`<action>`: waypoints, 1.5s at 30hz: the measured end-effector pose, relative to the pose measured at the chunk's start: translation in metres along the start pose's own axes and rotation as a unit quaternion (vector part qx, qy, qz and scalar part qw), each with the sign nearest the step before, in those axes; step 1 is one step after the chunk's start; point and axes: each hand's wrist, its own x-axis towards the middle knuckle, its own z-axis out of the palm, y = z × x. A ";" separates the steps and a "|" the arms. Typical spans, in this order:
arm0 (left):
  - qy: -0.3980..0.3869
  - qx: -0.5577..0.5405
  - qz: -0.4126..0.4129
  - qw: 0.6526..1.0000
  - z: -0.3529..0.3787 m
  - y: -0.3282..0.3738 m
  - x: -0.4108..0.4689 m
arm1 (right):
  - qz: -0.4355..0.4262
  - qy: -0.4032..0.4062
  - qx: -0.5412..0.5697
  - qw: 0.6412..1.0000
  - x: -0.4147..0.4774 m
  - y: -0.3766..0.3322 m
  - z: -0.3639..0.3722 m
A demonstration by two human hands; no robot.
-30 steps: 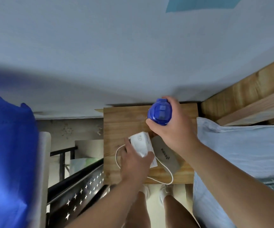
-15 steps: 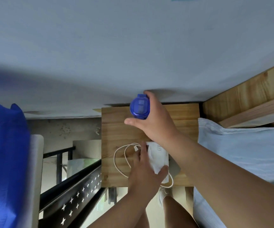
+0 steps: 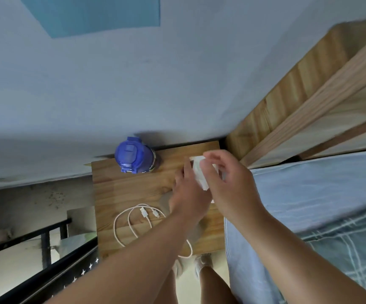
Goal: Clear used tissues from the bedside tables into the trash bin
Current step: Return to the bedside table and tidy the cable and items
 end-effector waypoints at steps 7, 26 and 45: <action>0.042 -0.076 -0.030 0.996 0.031 0.026 0.057 | 0.049 0.013 -0.036 0.998 -0.061 0.075 -0.006; 0.116 0.064 -0.001 0.991 -0.039 -0.195 -0.055 | 0.076 -0.180 -0.274 0.942 -0.053 0.106 0.094; 0.105 0.097 -0.023 0.990 -0.020 -0.214 -0.053 | 0.002 0.035 -0.316 0.948 0.026 0.047 0.124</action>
